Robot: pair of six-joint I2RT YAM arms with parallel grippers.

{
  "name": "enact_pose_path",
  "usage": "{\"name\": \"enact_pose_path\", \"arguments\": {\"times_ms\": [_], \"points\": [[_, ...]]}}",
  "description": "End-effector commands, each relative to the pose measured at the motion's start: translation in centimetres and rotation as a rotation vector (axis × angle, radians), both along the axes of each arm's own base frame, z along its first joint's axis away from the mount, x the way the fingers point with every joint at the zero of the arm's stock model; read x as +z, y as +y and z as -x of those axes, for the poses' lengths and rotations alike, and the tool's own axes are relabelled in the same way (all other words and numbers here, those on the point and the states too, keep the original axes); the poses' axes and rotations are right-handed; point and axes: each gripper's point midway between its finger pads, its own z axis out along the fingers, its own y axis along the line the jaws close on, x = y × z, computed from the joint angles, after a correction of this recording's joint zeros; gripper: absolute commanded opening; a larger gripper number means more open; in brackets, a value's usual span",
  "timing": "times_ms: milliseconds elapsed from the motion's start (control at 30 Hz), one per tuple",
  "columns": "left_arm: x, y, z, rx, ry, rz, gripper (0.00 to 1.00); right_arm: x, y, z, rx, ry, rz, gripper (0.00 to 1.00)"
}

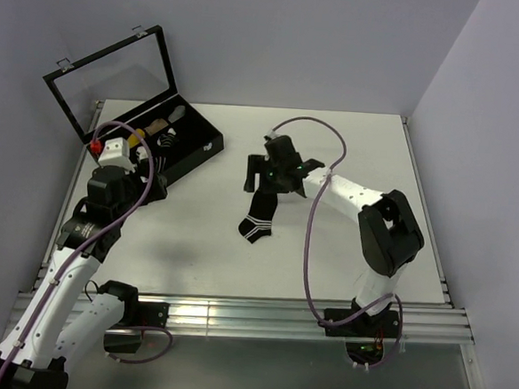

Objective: Roll the socks
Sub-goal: Move the sock to the center of the board.

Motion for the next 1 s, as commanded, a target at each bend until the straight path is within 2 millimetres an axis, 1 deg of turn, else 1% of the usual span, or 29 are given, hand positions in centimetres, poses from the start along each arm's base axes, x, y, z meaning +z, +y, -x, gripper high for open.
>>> {"name": "enact_pose_path", "arguments": {"times_ms": [0,33,67,100,167,200,233,300,333,400,433,467,500,533,567,600,633,667,700,733,767,800,833,867,900,933,967], "points": [[1.4,-0.9,-0.6,-0.043,-0.038,0.013,0.88,-0.7,-1.9,-3.2,0.013,-0.024,0.015,0.81],[1.2,-1.0,-0.8,-0.045,-0.030,0.013,0.88,-1.0,-1.9,-3.6,0.013,-0.020,0.014,0.81],[1.2,-1.1,-0.8,-0.048,-0.028,0.014,0.88,-2.0,-1.7,-3.5,0.031,0.000,0.008,0.80],[1.1,-1.2,-0.9,-0.054,-0.023,0.015,0.88,-2.7,-1.8,-3.9,0.021,0.008,-0.002,0.80],[1.0,-1.3,-1.0,-0.060,-0.021,0.016,0.88,-3.5,-1.6,-3.9,0.021,0.036,-0.039,0.80],[1.0,-1.5,-1.0,-0.068,-0.020,0.021,0.88,-4.5,-1.6,-4.0,0.015,0.049,-0.043,0.80],[1.0,-1.6,-1.0,-0.073,-0.020,0.021,0.87,-5.3,-2.3,-3.8,0.000,0.067,-0.036,0.80],[0.9,-1.7,-1.0,-0.080,-0.022,0.024,0.87,-6.2,-2.8,-3.6,-0.028,0.079,-0.033,0.80],[1.0,-1.8,-1.0,-0.091,-0.027,0.028,0.87,-7.0,-3.3,-3.0,-0.042,0.100,-0.022,0.80],[1.1,-2.0,-1.0,-0.100,-0.033,0.031,0.87,-7.5,-4.7,-2.8,-0.105,0.123,-0.007,0.79],[1.4,-2.1,-1.0,-0.106,-0.043,0.036,0.87,-7.6,-5.8,-2.2,-0.142,0.122,0.013,0.79],[1.4,-2.2,-0.9,-0.110,-0.044,0.036,0.87,-7.6,-6.5,-2.0,-0.189,0.132,0.008,0.79],[1.3,-2.3,-0.9,-0.115,-0.044,0.038,0.87,-8.2,-7.4,-0.9,-0.210,0.152,0.017,0.79],[1.3,-2.3,-0.9,-0.116,-0.045,0.040,0.87,-7.3,-8.0,-0.9,-0.236,0.130,0.010,0.79],[1.4,-2.3,-0.9,-0.121,-0.049,0.041,0.87,-6.8,-8.4,-0.8,-0.260,0.120,0.000,0.79],[1.4,-2.4,-0.9,-0.124,-0.051,0.042,0.87,-7.1,-8.9,0.2,-0.269,0.128,0.005,0.79],[1.4,-2.4,-0.9,-0.127,-0.049,0.043,0.88,-6.6,-8.9,0.4,-0.268,0.115,-0.008,0.78],[1.6,-2.6,-1.0,-0.135,-0.054,0.048,0.88,-4.8,-8.8,0.3,-0.251,0.063,-0.027,0.78],[1.3,-2.8,-1.0,-0.140,-0.044,0.051,0.88,-4.2,-8.5,0.7,-0.223,0.036,-0.025,0.78],[1.3,-2.9,-1.0,-0.142,-0.040,0.060,0.88,-3.1,-8.1,0.9,-0.192,0.003,-0.024,0.78],[1.3,-3.4,-0.9,-0.152,-0.033,0.093,0.88,-1.2,-7.9,1.0,-0.147,-0.068,-0.009,0.78],[1.5,-3.6,-0.9,-0.153,-0.035,0.115,0.88,-0.2,-6.8,2.1,-0.088,-0.105,0.003,0.78],[1.6,-4.1,-0.8,-0.169,-0.035,0.147,0.88,0.5,-6.3,2.7,-0.054,-0.142,0.021,0.78],[1.3,-4.8,-0.6,-0.176,-0.023,0.201,0.88,1.7,-6.3,3.1,-0.023,-0.209,0.058,0.77],[1.9,-5.5,-0.5,-0.204,-0.048,0.244,0.89,1.7,-5.6,4.0,0.028,-0.227,0.075,0.77],[1.7,-5.9,-0.5,-0.209,-0.046,0.273,0.93,1.7,-4.1,5.6,0.100,-0.243,0.089,0.75],[0.9,-6.2,-0.4,-0.205,-0.028,0.308,0.94,1.5,-3.7,6.3,0.145,-0.263,0.119,0.74]]}}
